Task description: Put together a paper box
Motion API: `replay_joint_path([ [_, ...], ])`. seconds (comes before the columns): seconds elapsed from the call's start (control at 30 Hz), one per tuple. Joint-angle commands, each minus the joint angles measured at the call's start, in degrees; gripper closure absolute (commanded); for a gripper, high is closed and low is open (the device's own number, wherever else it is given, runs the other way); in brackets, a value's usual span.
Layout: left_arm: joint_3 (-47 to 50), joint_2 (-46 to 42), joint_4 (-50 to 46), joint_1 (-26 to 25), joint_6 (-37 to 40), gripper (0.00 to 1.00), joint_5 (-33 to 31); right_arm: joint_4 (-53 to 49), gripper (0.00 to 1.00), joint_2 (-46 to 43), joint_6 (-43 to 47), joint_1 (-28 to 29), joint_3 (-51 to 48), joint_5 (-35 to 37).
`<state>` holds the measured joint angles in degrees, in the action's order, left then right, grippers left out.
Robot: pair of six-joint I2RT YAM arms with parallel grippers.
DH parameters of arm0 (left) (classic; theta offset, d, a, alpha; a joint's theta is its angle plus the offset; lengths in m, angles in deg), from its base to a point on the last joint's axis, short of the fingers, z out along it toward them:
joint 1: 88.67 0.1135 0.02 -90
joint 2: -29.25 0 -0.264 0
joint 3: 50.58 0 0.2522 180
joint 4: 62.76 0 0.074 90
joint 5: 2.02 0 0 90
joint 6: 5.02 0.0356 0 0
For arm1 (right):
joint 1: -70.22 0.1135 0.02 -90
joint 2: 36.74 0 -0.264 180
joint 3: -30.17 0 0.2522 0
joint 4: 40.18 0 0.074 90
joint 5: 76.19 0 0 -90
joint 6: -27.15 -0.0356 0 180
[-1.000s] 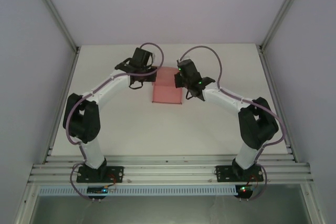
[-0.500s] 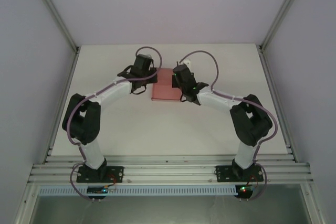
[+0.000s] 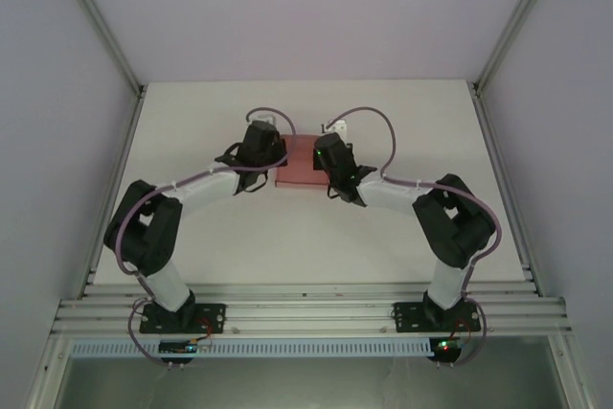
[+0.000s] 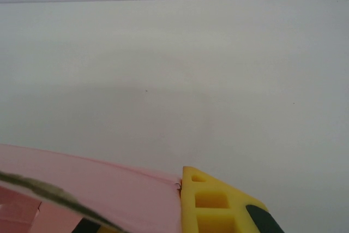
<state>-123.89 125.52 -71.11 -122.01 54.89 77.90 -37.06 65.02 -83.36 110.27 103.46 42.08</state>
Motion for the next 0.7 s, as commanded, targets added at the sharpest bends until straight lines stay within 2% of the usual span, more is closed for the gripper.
replay_joint_path([
  [0.0, 6.6, -2.1, 2.7, -2.5, -1.3, 1.00, 3.1, 1.2, 0.93, -0.8, 1.1, 1.0, -3.1, 3.5],
  [0.13, 13.0, -3.5, 9.6, -3.3, -1.3, 1.00, 3.5, 3.3, 0.93, -1.7, 0.5, 1.7, -7.7, 3.6],
  [0.4, 16.5, -5.4, 8.2, -4.3, 1.4, 1.00, 3.1, 2.4, 0.88, -3.4, 0.5, 3.9, -12.2, 4.2],
  [0.53, 18.3, -5.7, 7.6, -5.5, 2.9, 0.96, 3.6, 1.0, 0.87, -4.1, 0.2, 4.5, -13.5, 4.4],
  [0.57, 18.8, -5.9, 7.8, -5.8, 3.0, 0.92, 3.4, 0.8, 0.87, -4.4, 0.4, 4.6, -13.7, 4.4],
  [0.67, 19.1, -6.7, 7.5, -6.2, 3.1, 0.89, 2.9, -0.2, 0.82, -5.2, 0.6, 5.2, -13.9, 4.5],
])
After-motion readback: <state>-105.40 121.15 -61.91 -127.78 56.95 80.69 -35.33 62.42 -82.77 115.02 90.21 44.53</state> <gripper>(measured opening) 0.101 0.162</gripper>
